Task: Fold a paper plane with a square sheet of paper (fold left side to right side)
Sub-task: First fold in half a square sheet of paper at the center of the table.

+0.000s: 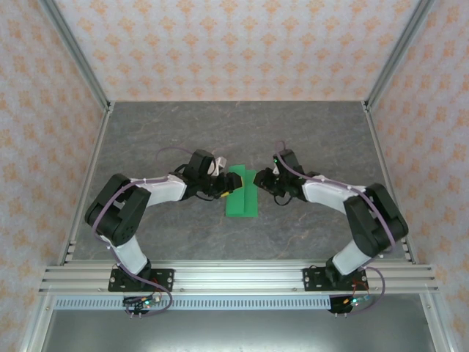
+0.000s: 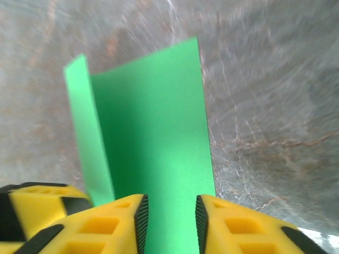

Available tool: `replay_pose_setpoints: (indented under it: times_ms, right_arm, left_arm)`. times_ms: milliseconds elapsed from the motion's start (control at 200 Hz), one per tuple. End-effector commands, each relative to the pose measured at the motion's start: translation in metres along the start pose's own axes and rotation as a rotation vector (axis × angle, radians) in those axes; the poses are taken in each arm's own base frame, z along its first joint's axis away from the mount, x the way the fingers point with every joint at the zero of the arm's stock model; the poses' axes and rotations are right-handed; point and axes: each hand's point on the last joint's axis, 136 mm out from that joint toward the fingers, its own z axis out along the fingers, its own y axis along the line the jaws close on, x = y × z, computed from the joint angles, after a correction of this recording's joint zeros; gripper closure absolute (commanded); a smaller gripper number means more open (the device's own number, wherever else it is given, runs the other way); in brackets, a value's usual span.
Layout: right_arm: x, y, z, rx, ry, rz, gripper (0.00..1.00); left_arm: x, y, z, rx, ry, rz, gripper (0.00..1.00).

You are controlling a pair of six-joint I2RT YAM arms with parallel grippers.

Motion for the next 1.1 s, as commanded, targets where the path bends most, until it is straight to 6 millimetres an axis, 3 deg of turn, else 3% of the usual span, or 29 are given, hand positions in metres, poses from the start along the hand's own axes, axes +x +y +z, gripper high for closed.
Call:
replay_pose_setpoints:
  times_ms: [0,260,686,831,1091]
  right_arm:
    - [-0.007,0.021,-0.012,-0.108,-0.035,-0.025,0.59]
    - [0.0,0.048,0.007,-0.289,0.04,0.016,0.56]
    - [0.009,0.045,0.031,-0.288,0.09,0.039,0.6]
    - [0.011,0.045,0.033,-0.288,0.098,0.04,0.66]
    - [0.011,0.042,0.032,-0.261,0.097,0.024,0.89]
  left_arm:
    - [-0.012,-0.017,0.001,0.039,-0.033,0.03,0.41]
    - [-0.011,-0.015,0.0,0.032,-0.036,0.029,0.57]
    - [-0.01,-0.015,-0.002,0.025,-0.037,0.035,0.66]
    - [-0.01,-0.014,-0.003,0.022,-0.038,0.035,0.66]
    - [-0.01,-0.017,-0.006,0.023,-0.042,0.038,0.65]
